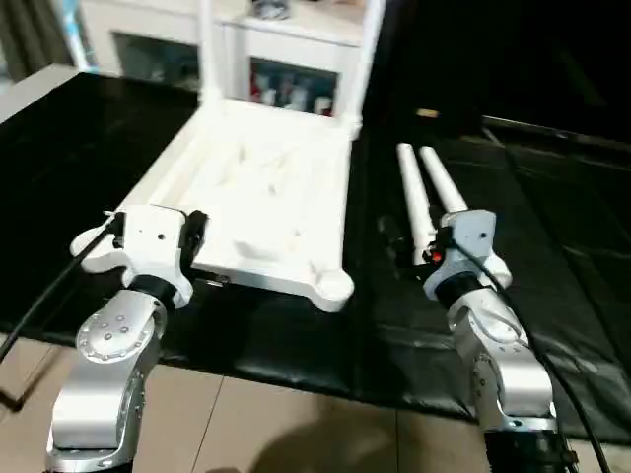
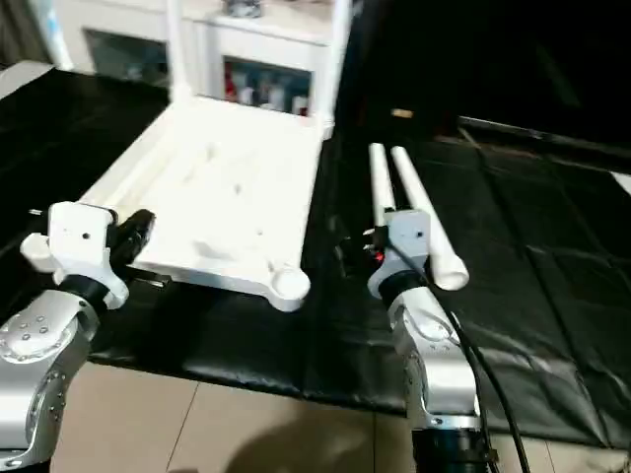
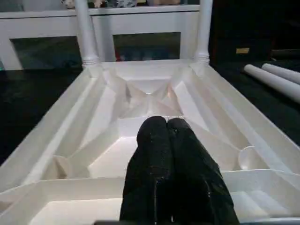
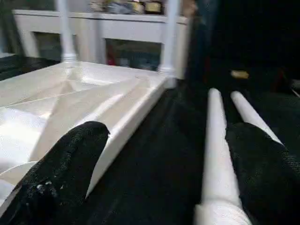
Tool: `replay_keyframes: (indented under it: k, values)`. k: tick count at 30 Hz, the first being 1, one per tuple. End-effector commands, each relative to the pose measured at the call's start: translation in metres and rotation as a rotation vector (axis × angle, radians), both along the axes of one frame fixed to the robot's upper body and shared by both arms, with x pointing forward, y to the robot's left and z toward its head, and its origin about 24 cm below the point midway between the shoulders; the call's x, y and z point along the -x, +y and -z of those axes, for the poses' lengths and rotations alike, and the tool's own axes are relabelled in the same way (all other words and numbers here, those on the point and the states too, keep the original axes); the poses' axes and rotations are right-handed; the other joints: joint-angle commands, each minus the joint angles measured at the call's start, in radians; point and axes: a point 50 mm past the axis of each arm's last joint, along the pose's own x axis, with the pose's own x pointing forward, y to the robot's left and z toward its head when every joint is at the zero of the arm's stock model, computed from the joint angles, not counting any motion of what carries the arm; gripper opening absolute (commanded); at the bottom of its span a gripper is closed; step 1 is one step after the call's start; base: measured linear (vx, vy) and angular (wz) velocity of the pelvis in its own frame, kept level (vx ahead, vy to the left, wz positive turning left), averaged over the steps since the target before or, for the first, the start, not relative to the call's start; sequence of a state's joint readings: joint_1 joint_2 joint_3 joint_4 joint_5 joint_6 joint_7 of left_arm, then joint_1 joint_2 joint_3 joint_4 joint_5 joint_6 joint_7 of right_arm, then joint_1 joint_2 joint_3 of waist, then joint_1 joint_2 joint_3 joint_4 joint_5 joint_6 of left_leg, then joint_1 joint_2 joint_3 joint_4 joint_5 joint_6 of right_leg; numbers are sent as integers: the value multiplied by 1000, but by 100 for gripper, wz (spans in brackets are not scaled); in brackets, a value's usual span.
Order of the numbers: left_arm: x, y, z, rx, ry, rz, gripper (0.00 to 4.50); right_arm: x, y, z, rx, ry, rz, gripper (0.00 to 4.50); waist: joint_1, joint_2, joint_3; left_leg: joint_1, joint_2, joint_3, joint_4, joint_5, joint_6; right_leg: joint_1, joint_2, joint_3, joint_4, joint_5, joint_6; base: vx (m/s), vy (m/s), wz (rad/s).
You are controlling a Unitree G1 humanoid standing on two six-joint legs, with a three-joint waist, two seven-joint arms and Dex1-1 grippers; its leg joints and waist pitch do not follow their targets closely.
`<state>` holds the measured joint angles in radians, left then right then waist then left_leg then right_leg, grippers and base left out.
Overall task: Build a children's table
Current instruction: Rotate table base, then move to table
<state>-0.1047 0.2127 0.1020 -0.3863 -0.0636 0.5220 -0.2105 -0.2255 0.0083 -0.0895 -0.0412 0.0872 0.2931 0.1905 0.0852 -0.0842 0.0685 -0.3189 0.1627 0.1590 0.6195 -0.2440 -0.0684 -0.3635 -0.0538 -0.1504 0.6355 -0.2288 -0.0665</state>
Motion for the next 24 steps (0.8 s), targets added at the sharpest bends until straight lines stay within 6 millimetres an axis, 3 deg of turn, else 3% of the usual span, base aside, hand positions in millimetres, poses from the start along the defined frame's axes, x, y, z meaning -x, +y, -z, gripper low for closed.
replay_keyframes:
  k: [1,5,6,8,10,11,12,13,14,15,17,18,20,21,23,24]
  values:
    - [-2,-2,0,10,5,2,8,-2,-5,-7,1,-16,32,450,-3,20,-48,-10,81,-41,-92,-168,2,37,-129,105,-127,-379,42,0,0,0]
    - [-6,1,0,38,-18,-49,8,-5,-4,-9,165,-21,24,450,-2,21,-58,-14,86,-41,-86,-67,17,40,-124,107,-104,-205,14,0,0,0]
    - [-5,2,-1,50,-28,-54,8,-5,-3,-3,166,66,1,450,-5,14,-60,-18,89,-43,-86,-33,25,44,-121,107,-92,-135,-9,0,0,0]
    - [-4,3,-1,53,-28,-50,8,-4,-1,0,141,85,-27,450,-6,21,-67,-17,95,-44,-82,17,37,46,-125,109,-76,-14,-50,0,0,0]
    - [-3,4,0,48,-22,-50,8,-2,1,-1,128,73,-40,450,-5,17,-71,-22,90,-39,-76,73,58,50,-127,109,-65,90,-81,0,0,0]
    - [-3,4,0,53,-20,-48,8,-2,2,-1,120,70,-36,450,-4,18,-71,-20,91,-39,-78,60,59,52,-127,108,-64,82,-87,0,0,0]
    - [-3,5,0,55,-18,-47,8,-1,5,-1,109,64,-45,450,-4,22,-62,-9,93,-33,-89,-70,37,57,-125,103,-79,-65,-93,0,0,0]
    - [-3,5,0,55,-18,-47,8,-1,5,-1,109,64,-45,450,-4,22,-62,-9,93,-33,-89,-70,37,57,-125,103,-79,-65,-93,0,0,0]
    - [-3,5,0,56,-17,-48,8,-1,6,-2,103,59,-46,450,-4,23,-56,-1,89,-27,-96,-174,25,61,-122,101,-98,-207,-86,0,0,0]
    - [-4,6,-1,56,-19,-49,8,-1,7,-3,103,48,-52,450,-4,25,-47,18,81,-18,-106,-290,28,69,-110,91,-126,-409,-71,0,0,0]
    - [-4,6,-1,57,-19,-50,8,-2,8,-3,107,46,-55,450,-2,26,-37,46,76,-10,-105,-357,34,68,-110,83,-154,-549,-54,0,0,0]
    - [-5,6,-1,55,-20,-52,8,-2,8,-4,106,48,-56,450,0,24,-34,47,70,-6,-106,-344,42,81,-111,83,-169,-601,-35,0,0,0]
    - [-5,7,-2,55,-22,-54,8,-2,8,-5,97,50,-60,450,2,29,-39,52,74,-7,-113,-314,41,93,-108,84,-173,-592,-17,0,0,0]
    - [-6,7,-2,55,-23,-55,8,-2,9,-6,88,49,-70,450,4,34,-44,53,79,-11,-123,-286,43,98,-103,84,-162,-522,-32,70,13,1]
    - [-6,7,-3,55,-23,-54,8,-2,9,-7,88,48,-73,450,-1,35,-58,63,89,-16,-131,-227,54,102,-95,83,-135,-358,-81,83,12,2]
    - [-7,7,-3,55,-24,-53,8,-2,9,-7,87,48,-75,450,-5,36,-64,66,90,-17,-128,-168,67,100,-93,82,-113,-231,-127,96,10,3]
